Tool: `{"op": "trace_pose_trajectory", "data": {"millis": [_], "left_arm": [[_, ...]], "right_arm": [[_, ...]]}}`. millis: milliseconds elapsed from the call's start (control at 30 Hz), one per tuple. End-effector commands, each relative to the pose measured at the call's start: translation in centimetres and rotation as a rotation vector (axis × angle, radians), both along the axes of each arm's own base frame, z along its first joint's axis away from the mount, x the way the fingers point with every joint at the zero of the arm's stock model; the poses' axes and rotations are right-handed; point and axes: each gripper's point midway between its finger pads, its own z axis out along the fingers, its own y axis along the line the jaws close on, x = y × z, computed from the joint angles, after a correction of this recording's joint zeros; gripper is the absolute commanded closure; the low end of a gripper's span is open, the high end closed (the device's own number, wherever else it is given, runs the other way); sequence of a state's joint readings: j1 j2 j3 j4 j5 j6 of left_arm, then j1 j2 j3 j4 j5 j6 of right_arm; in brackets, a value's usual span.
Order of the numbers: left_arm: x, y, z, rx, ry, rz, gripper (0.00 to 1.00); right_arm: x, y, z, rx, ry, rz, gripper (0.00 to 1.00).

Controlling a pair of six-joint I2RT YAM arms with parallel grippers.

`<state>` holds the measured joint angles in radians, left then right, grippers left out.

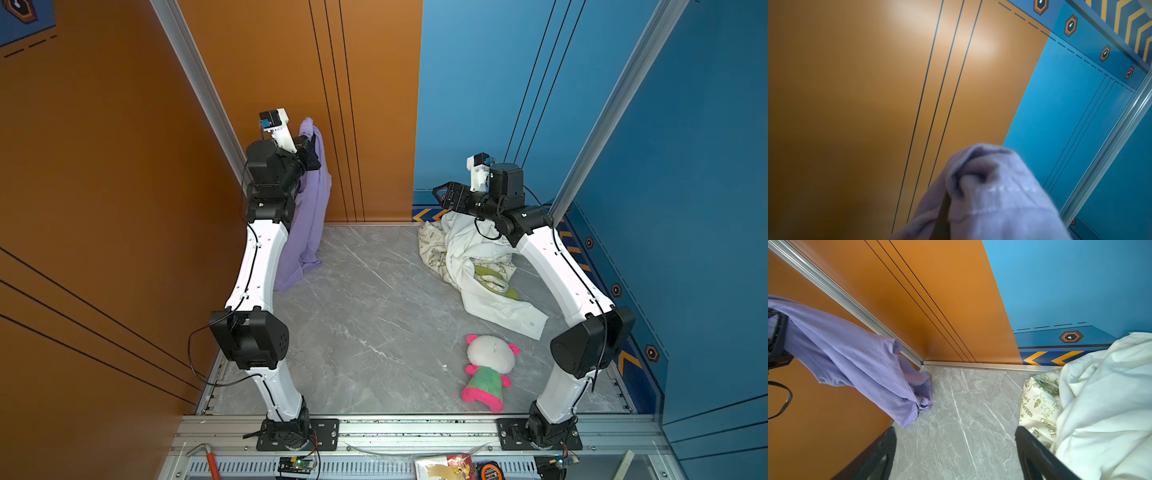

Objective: Pick out a specific cloth from the pile
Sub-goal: 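Pull the shirt away with the left gripper while the right gripper releases, then lower the lavender shirt onto the open table with the left gripper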

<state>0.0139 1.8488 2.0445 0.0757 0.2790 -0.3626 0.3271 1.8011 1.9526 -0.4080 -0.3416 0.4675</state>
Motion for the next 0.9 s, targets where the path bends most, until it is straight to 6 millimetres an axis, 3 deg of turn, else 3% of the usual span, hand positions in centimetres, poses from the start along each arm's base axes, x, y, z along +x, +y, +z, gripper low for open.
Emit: {"op": "trace_pose_trajectory", "data": {"millis": [0, 100, 267, 433, 567, 700, 800, 867], "left_arm": [[1.9, 0.6, -0.5, 0.012, -0.013, 0.036, 1.00], [4.2, 1.1, -0.6, 0.006, -0.034, 0.056, 1.00], [6.9, 2.5, 2.6, -0.022, -0.157, 0.114, 1.00], [5.6, 4.4, 6.6, -0.077, -0.320, 0.197, 1.00], [3.8, 4.3, 7.6, 0.003, -0.321, 0.202, 1.00], [2.2, 3.0, 6.0, 0.094, -0.248, 0.180, 1.00], [0.9, 2.2, 2.4, 0.147, -0.162, 0.192, 1.00], [-0.4, 1.9, -1.1, 0.170, -0.092, 0.218, 1.00]], "right_arm": [[0.8, 0.1, -0.9, -0.015, 0.002, -0.004, 0.10], [1.1, 0.2, -1.2, -0.015, 0.008, -0.002, 0.09], [1.5, 0.4, -1.6, -0.010, 0.017, 0.008, 0.09], [1.5, 0.3, -1.3, -0.007, 0.010, 0.010, 0.09], [1.2, -0.2, -1.1, -0.006, 0.008, 0.011, 0.09], [0.6, -0.5, -1.3, -0.013, 0.011, 0.016, 0.08], [0.1, -0.6, -1.8, -0.013, 0.020, 0.022, 0.09], [-0.2, -0.6, -2.0, -0.011, 0.023, 0.028, 0.08]]}}
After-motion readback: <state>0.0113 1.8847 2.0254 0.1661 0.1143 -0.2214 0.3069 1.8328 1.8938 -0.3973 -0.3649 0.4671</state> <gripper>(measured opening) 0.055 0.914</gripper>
